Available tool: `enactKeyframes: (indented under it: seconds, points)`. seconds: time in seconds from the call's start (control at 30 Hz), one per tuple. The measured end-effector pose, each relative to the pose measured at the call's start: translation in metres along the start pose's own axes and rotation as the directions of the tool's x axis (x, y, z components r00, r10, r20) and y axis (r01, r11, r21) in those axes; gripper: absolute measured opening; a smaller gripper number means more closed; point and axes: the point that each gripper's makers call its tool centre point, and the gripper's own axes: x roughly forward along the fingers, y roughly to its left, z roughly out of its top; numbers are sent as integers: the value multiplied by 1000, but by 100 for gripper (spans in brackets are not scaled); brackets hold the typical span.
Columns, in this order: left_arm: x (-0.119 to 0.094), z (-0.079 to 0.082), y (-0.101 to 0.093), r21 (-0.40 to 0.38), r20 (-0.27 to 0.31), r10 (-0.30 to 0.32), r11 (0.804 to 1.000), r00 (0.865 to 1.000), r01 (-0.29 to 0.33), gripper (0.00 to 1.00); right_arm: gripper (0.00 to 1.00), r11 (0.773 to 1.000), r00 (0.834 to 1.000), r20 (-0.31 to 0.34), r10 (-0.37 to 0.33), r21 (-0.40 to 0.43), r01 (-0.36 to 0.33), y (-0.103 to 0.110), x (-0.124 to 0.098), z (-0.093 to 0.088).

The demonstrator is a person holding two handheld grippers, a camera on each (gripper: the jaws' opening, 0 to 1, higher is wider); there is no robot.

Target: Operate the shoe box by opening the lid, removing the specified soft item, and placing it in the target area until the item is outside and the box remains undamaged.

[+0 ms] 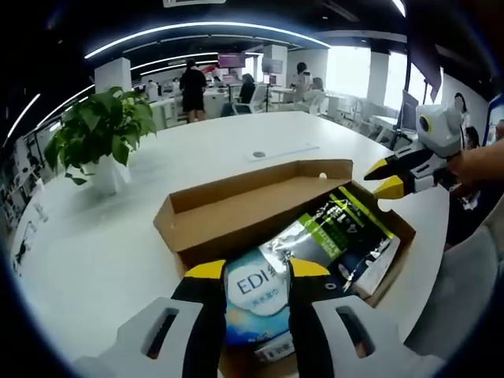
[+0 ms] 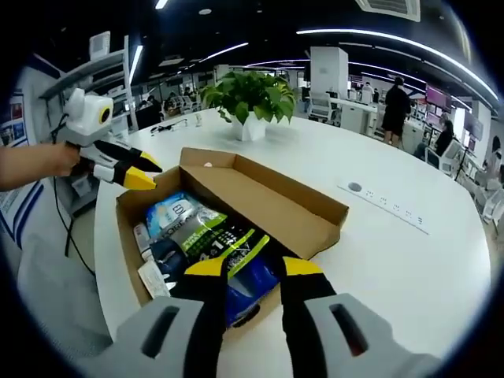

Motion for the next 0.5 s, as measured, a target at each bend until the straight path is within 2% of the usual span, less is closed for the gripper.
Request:
enactKeyframes:
  seconds: [0.17,0.27,0.5]
  points:
    - [0,-4,-6,0,-6,-16,1000,1000,16,28,26,999,1000,-25,14,-35,-15,5,8,1]
    - [1,-8,-8,2,-16,-26,1000,1000,26,28,27,999,998,-63,18,-48,-21,7,15,-2]
    - [4,-18,-11,-4,-40,-48,999,998,48,29,26,999,992,-123,7,-46,-13,8,26,-4]
